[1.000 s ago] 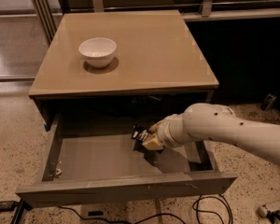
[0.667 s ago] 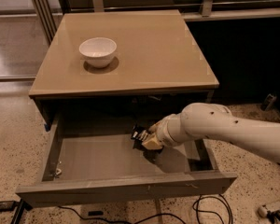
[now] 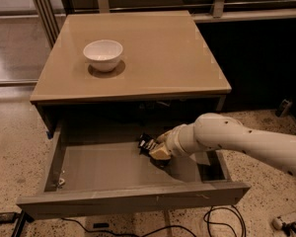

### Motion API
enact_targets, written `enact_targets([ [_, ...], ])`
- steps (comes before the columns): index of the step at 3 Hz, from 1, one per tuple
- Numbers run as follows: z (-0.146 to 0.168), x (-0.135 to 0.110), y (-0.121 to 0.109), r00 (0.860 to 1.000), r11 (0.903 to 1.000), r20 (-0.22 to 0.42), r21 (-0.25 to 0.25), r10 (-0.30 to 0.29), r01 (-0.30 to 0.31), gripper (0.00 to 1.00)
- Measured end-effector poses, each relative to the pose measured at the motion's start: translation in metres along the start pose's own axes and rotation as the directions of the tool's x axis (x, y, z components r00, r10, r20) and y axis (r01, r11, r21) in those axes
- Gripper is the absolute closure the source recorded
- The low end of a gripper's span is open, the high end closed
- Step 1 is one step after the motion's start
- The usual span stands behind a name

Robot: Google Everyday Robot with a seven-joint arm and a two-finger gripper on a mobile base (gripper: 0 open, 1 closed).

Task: Place rxbar chocolate into top drawer

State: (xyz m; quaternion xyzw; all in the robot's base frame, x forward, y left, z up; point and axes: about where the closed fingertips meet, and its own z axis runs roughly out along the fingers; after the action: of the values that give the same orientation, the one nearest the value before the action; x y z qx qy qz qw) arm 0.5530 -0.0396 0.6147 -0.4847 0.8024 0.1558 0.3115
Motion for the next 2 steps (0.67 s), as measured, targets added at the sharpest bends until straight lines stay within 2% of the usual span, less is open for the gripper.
enact_targets([
  [1, 0.0128, 0.0021, 0.0014, 0.999, 0.9995, 0.050, -0.026, 0.019, -0.018, 1.00],
  [2, 0.0149, 0.0035, 0.0026, 0.999, 0.9994, 0.051, -0.031, 0.019, -0.017, 0.74],
])
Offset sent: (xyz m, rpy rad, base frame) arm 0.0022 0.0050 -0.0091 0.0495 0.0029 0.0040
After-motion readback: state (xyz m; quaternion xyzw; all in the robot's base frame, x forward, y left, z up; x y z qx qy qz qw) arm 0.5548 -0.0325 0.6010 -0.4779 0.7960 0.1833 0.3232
